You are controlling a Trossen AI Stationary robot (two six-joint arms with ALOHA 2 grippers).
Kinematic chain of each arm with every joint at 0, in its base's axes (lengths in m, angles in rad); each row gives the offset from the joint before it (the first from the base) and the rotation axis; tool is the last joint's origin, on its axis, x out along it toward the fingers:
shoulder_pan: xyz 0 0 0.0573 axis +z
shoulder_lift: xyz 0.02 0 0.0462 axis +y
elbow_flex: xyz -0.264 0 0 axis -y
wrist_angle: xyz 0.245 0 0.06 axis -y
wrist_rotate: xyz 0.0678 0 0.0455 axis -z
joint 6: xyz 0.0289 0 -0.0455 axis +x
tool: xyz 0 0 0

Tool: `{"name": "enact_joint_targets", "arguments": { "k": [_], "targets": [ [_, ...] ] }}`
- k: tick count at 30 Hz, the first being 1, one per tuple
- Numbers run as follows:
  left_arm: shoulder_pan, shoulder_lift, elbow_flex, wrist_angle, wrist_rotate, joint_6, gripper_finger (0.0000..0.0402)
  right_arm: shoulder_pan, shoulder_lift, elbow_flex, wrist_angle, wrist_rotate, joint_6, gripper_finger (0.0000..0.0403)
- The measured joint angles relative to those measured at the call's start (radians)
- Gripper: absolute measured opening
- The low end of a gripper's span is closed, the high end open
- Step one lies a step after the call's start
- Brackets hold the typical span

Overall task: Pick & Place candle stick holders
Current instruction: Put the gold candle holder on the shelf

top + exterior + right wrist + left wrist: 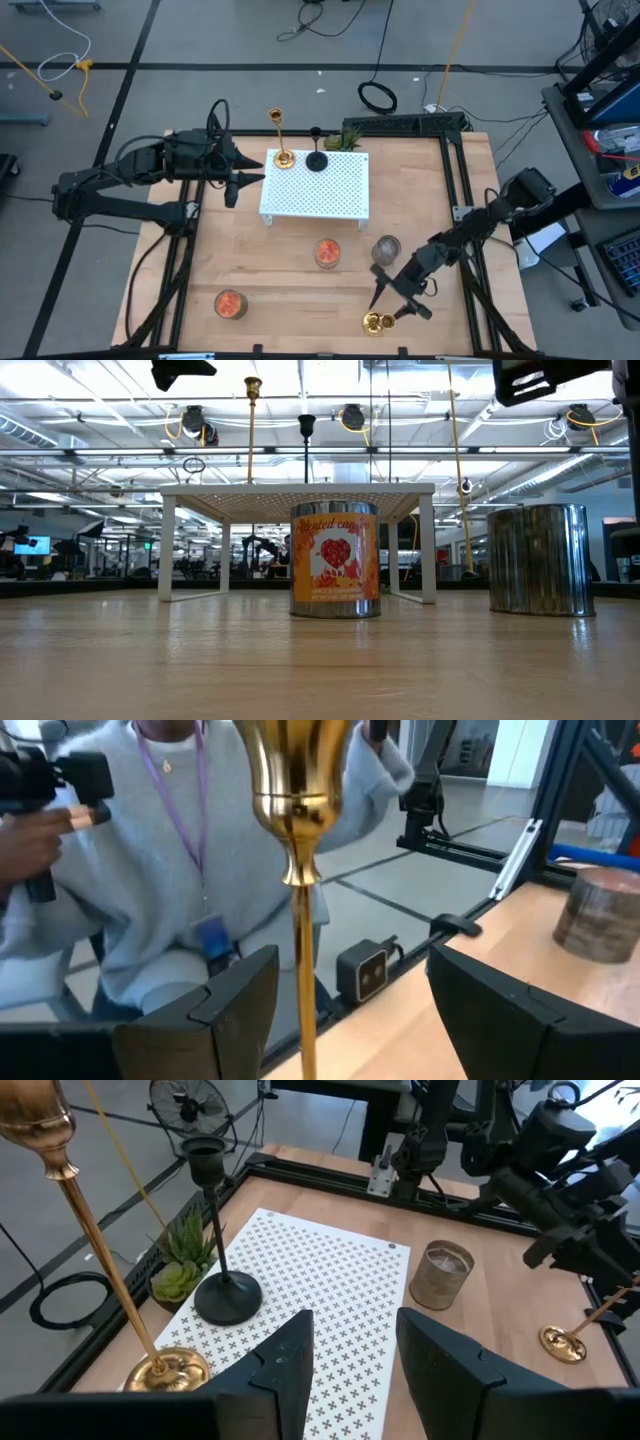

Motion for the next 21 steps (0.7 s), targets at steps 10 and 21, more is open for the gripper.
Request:
{"name": "enact_joint_targets", "arguments": {
  "k": [10,21],
  "targets": [
    [0.0,0.0,0.0,-0.001,0.001,-0.001,0.0152,0.004,0.014,0.018,0.025,-0.002,0.042,0.0213],
    [0.0,0.0,0.0,-0.001,0.002,-0.002,0.0152,0.051,0.017,0.094,-0.079,-0.051,-0.055,0.0175]
  ]
}}
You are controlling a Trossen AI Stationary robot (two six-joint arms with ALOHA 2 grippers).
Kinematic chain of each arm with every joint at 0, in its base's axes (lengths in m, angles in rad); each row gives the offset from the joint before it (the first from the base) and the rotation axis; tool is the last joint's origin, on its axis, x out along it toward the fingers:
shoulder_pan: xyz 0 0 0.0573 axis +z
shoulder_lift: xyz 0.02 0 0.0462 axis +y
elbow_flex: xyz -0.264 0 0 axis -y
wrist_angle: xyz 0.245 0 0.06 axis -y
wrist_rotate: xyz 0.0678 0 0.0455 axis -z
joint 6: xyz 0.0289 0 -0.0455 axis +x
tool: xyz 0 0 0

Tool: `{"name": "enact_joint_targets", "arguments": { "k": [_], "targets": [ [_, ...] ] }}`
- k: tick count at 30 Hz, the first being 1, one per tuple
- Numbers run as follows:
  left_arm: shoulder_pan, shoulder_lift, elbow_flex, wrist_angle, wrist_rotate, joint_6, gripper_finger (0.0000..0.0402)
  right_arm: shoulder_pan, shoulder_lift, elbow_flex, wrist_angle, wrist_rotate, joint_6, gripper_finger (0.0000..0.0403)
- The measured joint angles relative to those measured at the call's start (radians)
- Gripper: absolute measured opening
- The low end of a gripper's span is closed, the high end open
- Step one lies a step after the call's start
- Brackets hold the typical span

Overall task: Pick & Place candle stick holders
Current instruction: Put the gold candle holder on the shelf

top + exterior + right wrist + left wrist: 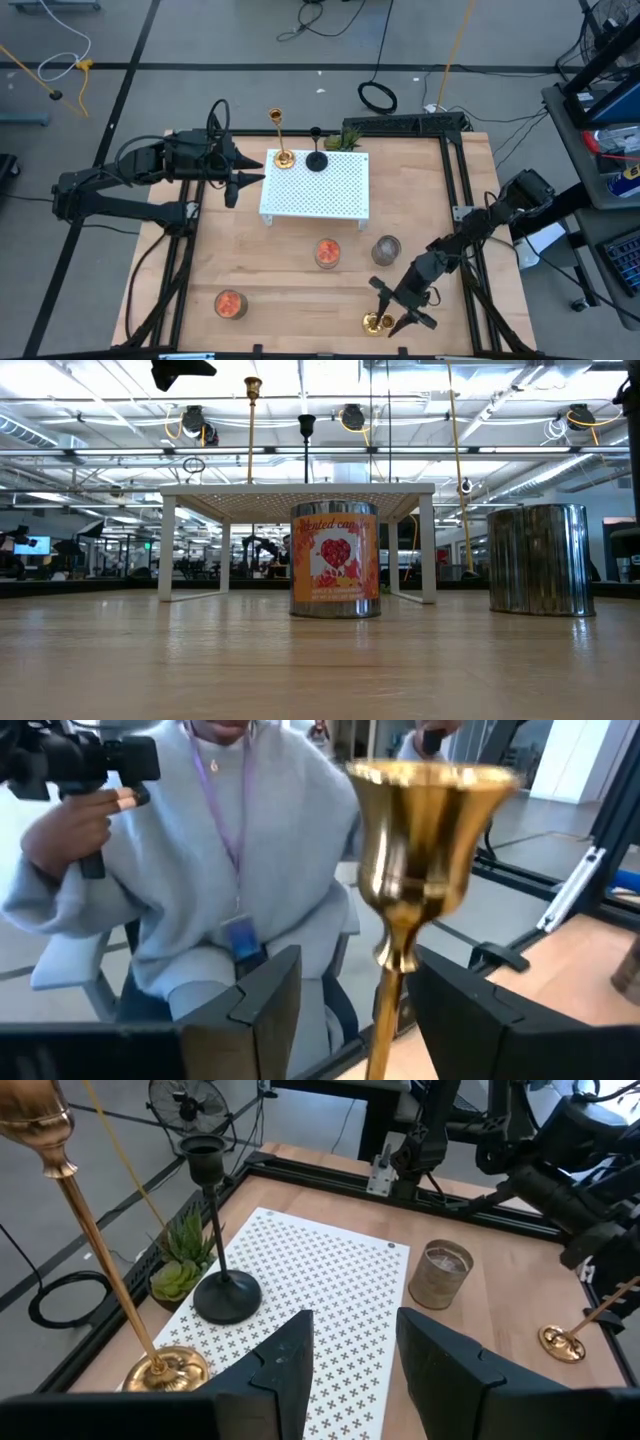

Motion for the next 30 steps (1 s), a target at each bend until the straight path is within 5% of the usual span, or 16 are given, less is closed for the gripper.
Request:
{"name": "enact_joint_targets", "arguments": {
  "k": [8,19,30],
  "targets": [
    [0.0,0.0,0.0,0.0,0.0,0.001,0.0152,0.0,0.0,0.0,-0.03,0.057,0.008,0.0134],
    [0.0,0.0,0.0,0.0,0.0,0.002,0.0152,0.0,0.0,0.0,-0.029,0.055,0.004,0.0014],
    [0.0,0.0,0.0,-0.001,0.0,0.002,0.0152,-0.002,0.001,0.0,0.042,0.164,0.035,0.0011]
  ]
}}
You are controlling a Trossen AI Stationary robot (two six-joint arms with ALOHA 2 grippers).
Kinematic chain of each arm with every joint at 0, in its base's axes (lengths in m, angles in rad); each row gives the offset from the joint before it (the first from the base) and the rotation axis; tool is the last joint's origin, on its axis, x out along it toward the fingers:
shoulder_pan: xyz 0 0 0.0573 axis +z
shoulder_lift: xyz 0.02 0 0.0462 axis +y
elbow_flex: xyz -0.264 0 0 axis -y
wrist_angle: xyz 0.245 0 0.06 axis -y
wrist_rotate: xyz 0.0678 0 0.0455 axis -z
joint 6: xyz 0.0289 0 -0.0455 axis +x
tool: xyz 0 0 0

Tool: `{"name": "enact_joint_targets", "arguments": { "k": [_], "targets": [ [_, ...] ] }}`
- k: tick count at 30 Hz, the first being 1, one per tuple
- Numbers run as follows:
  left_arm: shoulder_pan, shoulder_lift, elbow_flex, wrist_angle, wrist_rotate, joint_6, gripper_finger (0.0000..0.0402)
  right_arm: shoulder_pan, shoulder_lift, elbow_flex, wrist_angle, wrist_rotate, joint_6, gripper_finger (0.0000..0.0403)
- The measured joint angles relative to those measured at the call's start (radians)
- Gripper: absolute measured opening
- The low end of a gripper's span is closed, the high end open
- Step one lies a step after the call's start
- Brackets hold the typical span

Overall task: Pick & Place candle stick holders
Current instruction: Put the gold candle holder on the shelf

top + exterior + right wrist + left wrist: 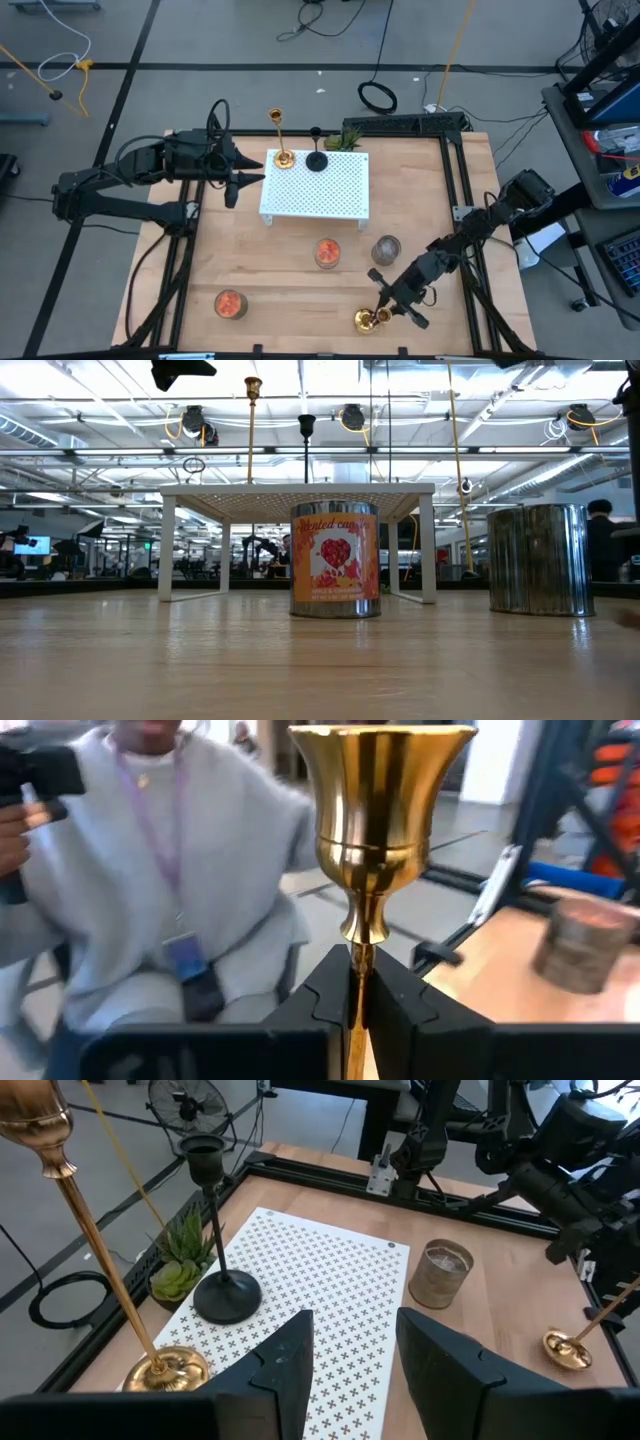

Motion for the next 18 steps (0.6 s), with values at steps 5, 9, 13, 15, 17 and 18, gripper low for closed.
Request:
{"name": "enact_joint_targets", "arguments": {
  "k": [5,9,13,15,17,18],
  "targets": [
    [0.0,0.0,0.0,0.0,0.0,0.0,0.0152,-0.021,-0.001,0.001,0.103,0.123,0.041,0.0018],
    [0.0,0.0,0.0,-0.001,0.0,0.0,0.0152,-0.054,-0.006,0.058,0.061,0.214,0.051,0.0019],
    [0.0,0.0,0.0,-0.004,0.0,0.0,0.0152,-0.102,-0.006,0.186,-0.028,0.27,0.026,0.0011],
    [0.0,0.0,0.0,-0.007,0.0,0.0,0.0152,-0.126,-0.012,0.253,-0.076,0.289,0.027,0.0012],
    [0.0,0.0,0.0,-0.013,0.0,0.006,0.0152,-0.154,-0.026,0.317,-0.136,0.303,0.074,0.0017],
    [0.0,0.0,0.0,-0.017,0.0,0.01,0.0152,-0.169,-0.039,0.347,-0.176,0.31,0.094,0.0017]
  ]
}}
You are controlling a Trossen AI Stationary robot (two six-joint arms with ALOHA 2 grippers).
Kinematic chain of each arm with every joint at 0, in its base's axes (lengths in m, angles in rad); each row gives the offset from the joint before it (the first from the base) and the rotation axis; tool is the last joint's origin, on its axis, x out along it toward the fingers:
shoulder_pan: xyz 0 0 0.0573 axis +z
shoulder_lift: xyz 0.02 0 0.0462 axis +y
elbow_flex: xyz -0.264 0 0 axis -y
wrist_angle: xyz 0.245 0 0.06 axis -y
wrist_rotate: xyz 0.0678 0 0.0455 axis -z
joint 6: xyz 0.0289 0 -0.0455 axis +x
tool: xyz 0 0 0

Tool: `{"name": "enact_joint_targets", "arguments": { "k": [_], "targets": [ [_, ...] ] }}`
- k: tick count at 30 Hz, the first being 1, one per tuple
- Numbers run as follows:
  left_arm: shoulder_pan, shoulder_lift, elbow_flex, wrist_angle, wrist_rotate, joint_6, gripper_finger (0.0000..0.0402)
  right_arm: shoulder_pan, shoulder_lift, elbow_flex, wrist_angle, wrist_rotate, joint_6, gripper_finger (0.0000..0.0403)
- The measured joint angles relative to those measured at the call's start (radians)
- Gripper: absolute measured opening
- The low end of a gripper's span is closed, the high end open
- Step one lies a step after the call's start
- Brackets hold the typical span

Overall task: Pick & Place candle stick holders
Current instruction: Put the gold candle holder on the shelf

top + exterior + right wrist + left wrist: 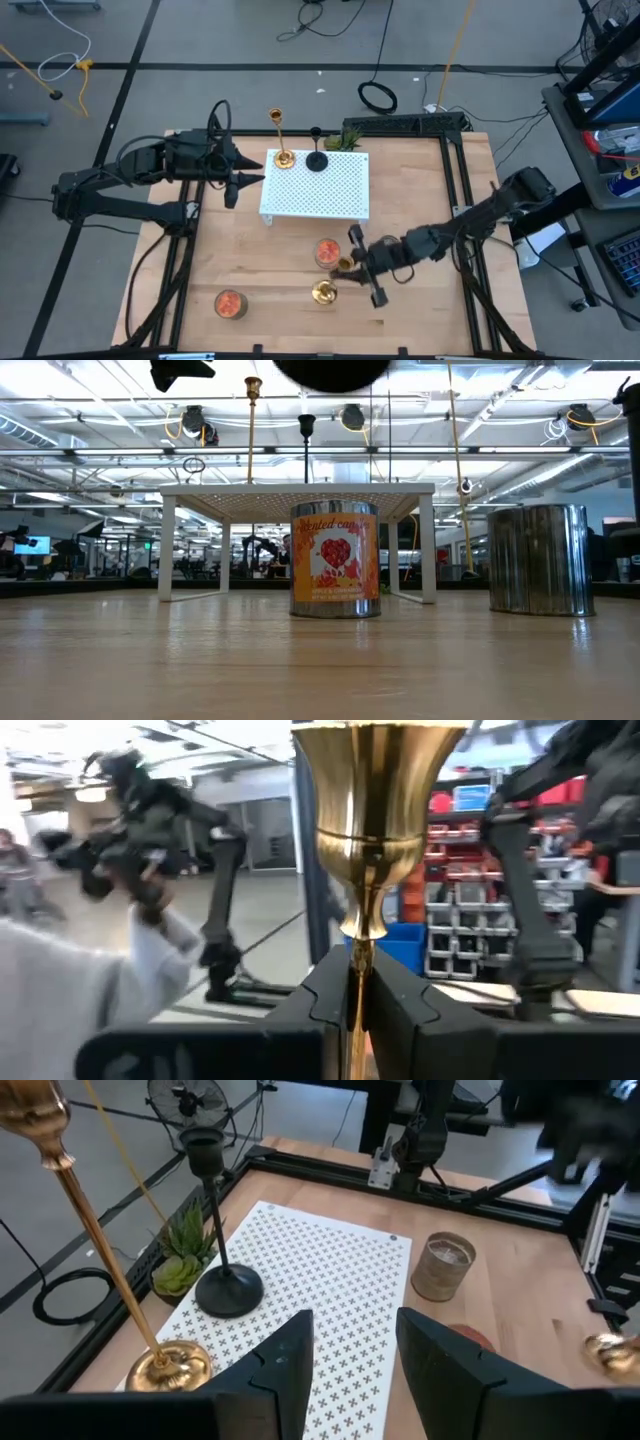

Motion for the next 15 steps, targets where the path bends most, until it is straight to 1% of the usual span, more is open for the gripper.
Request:
{"name": "enact_joint_targets", "arguments": {
  "k": [4,6,9,12,15],
  "targets": [
    [0.0,0.0,0.0,-0.028,0.0,0.01,0.0152,-0.087,-0.082,0.098,-0.262,0.009,-0.039,0.0012],
    [0.0,0.0,0.0,-0.038,0.0,0.009,0.0152,-0.137,-0.114,0.13,-0.349,0.055,-0.048,0.001],
    [0.0,0.0,0.0,-0.058,0.0,0.01,0.0152,-0.219,-0.174,0.143,-0.433,0.11,-0.075,0.001],
    [0.0,0.0,0.0,-0.071,0.0,0.014,0.0152,-0.317,-0.235,0.145,-0.501,0.131,-0.079,0.001],
    [0.0,0.0,0.0,-0.071,0.0,0.015,0.0152,-0.417,-0.27,0.145,-0.562,0.155,-0.096,0.001]
  ]
}}
